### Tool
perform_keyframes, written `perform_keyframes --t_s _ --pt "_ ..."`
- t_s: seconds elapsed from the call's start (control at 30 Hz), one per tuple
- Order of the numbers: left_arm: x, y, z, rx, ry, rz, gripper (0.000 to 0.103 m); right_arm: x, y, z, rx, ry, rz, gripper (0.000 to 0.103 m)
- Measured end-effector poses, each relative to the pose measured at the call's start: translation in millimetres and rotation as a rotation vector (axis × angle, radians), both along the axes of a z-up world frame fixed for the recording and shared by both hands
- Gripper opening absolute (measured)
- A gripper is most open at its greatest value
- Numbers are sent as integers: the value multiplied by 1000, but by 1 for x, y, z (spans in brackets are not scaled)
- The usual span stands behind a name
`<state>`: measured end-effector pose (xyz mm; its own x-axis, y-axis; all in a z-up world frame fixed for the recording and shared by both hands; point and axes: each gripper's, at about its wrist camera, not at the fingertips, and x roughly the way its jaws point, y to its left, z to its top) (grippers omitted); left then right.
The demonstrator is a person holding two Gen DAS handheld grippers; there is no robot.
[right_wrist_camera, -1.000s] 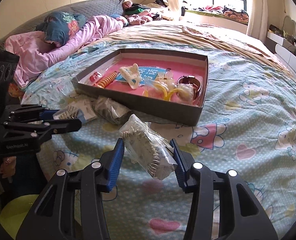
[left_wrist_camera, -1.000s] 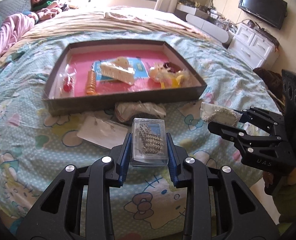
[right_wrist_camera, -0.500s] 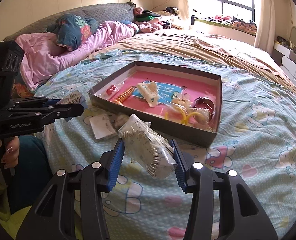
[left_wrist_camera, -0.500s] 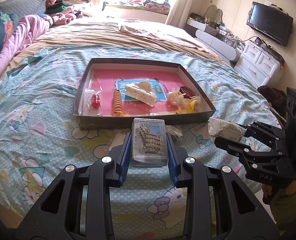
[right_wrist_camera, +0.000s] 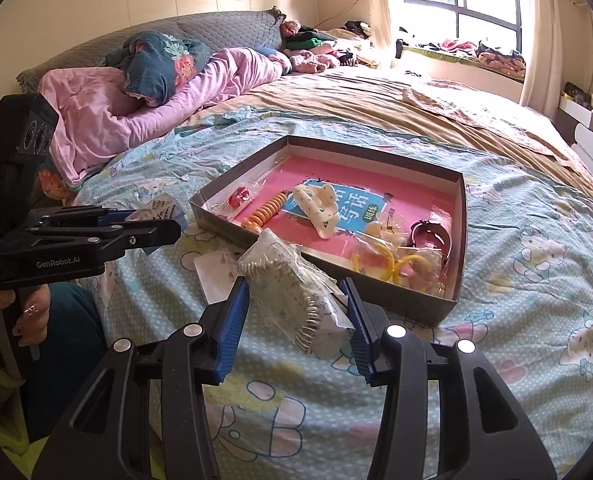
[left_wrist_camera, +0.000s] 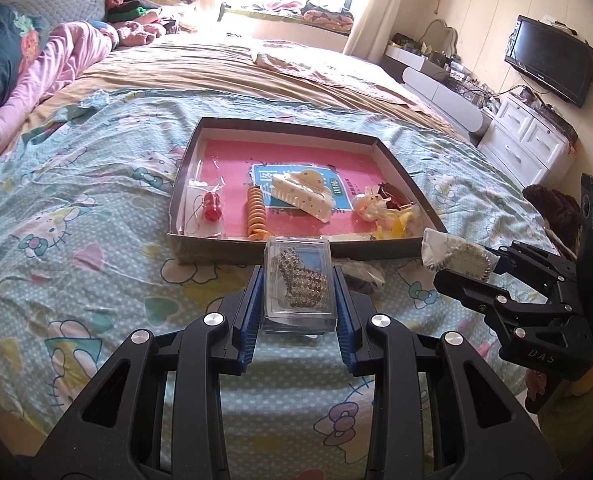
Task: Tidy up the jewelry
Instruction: 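Lower the clip case into the box with the left tool while the right drops the comb bag there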
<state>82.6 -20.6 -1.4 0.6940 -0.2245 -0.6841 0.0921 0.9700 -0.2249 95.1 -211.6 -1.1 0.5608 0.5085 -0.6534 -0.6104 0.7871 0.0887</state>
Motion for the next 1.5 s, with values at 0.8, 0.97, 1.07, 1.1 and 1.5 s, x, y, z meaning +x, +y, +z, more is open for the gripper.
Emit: perform_keyframes --t_s 0.8,0.97,1.07,1.1,1.5 --pt "70 8 -15 19 60 40 25 101 -26 -19 0 45 -202 45" --pt "89 1 -23 33 81 24 25 115 -27 -26 -12 57 -223 45" --pt "98 2 -28 29 98 26 25 122 -27 -30 -19 67 -231 46" --pt "100 2 -30 31 102 27 25 123 -27 -31 -20 71 -234 47" --pt "97 1 -25 39 78 18 51 106 -32 -17 60 42 -240 79"
